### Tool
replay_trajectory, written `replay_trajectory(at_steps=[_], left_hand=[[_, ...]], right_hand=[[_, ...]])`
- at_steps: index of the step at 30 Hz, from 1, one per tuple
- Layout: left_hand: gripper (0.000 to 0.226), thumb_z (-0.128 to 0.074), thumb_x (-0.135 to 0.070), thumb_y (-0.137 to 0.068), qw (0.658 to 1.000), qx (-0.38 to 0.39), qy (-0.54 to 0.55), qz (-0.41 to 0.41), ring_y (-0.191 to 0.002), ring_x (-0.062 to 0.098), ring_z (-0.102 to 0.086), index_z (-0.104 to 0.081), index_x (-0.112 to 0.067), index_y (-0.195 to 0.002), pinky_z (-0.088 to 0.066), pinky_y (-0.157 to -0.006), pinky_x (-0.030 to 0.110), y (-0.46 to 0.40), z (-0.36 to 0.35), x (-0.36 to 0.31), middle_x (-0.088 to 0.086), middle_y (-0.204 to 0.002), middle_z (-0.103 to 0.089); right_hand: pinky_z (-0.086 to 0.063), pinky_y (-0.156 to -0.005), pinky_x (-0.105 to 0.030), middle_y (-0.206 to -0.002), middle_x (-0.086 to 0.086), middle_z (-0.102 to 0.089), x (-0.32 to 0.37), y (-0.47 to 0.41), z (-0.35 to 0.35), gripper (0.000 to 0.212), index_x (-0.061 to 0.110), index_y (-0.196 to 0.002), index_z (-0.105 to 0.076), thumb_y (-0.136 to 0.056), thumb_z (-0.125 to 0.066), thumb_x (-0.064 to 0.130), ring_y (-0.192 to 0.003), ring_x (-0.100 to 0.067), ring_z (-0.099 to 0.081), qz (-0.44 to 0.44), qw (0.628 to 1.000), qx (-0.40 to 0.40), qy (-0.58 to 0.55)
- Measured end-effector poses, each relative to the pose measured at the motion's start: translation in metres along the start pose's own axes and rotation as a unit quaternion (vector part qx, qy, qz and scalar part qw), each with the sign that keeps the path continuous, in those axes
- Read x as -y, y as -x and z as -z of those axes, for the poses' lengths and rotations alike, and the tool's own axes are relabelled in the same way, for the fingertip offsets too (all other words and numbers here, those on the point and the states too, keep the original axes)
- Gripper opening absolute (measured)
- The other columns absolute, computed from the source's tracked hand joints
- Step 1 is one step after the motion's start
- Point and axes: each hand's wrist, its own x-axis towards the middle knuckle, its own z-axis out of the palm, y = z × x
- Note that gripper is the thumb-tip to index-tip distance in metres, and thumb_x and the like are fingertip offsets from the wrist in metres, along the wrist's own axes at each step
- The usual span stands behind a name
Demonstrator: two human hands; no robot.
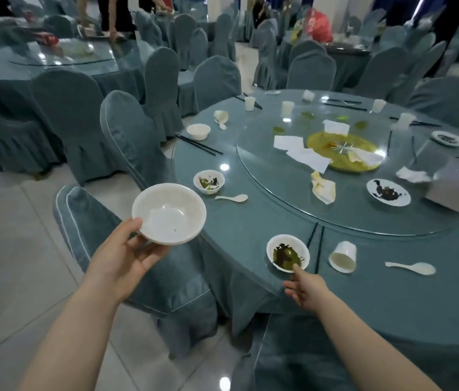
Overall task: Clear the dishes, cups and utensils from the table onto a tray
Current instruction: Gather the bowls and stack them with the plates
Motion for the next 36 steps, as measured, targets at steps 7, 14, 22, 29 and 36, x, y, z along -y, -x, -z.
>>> replay_trajectory(at_steps=[7,14,22,29,36], left_hand=[[0.016,-0.054,-0.021,-0.093,0.999,-0.01,0.016,0.043,-0.101,0.03,-0.063,-0.054,-0.016,-0.108,-0.06,-0.062,0.036,-0.074,0.008,-0.028,0.016,-0.116,-0.06],[0.026,-0.056,-0.022,-0.092,0.998,0.006,0.044,0.052,-0.104,0.031,-0.061,-0.054,-0.017,-0.117,-0.058,-0.06,0.036,-0.148,0.006,-0.054,0.014,-0.111,-0.061],[0.007,-0.052,-0.02,-0.094,0.996,0.019,0.041,0.077,-0.11,0.031,-0.058,-0.056,-0.017,-0.099,-0.052,-0.069,0.04,-0.231,0.013,-0.086,0.014,-0.106,-0.06],[0.01,-0.052,-0.02,-0.094,0.994,0.02,0.031,0.106,-0.105,0.03,-0.06,-0.055,-0.015,-0.102,-0.057,-0.077,0.045,-0.28,0.023,-0.097,0.016,-0.107,-0.06],[0.018,-0.053,-0.021,-0.093,0.992,-0.021,0.043,0.115,-0.105,0.032,-0.063,-0.053,-0.016,-0.111,-0.057,-0.066,0.04,-0.315,0.031,-0.102,0.019,-0.116,-0.06]], right_hand=[[-0.027,-0.04,-0.017,-0.06,-0.005,-0.061,0.03,-0.021,-0.045,0.019,0.006,-0.081,-0.059,-0.094,-0.051,0.017,-0.038,-0.011,-0.046,0.069,0.992,-0.053,0.094],[-0.034,-0.045,-0.022,-0.058,0.0,-0.057,0.085,-0.014,-0.11,0.027,0.013,-0.074,-0.055,-0.097,-0.048,0.026,-0.048,-0.012,-0.05,0.164,0.976,0.001,0.144],[-0.033,-0.044,-0.021,-0.058,-0.001,-0.055,0.143,-0.033,-0.204,0.028,0.013,-0.075,-0.057,-0.098,-0.047,0.026,-0.047,-0.012,-0.048,0.199,0.97,0.006,0.142],[-0.032,-0.044,-0.021,-0.059,-0.002,-0.054,0.168,-0.064,-0.248,0.028,0.013,-0.074,-0.053,-0.098,-0.045,0.026,-0.047,-0.012,-0.047,0.166,0.976,0.008,0.14],[-0.031,-0.04,-0.018,-0.06,-0.004,-0.057,0.206,-0.116,-0.277,0.026,0.012,-0.07,-0.058,-0.092,-0.051,0.022,-0.043,-0.013,-0.048,0.133,0.977,-0.008,0.169]])
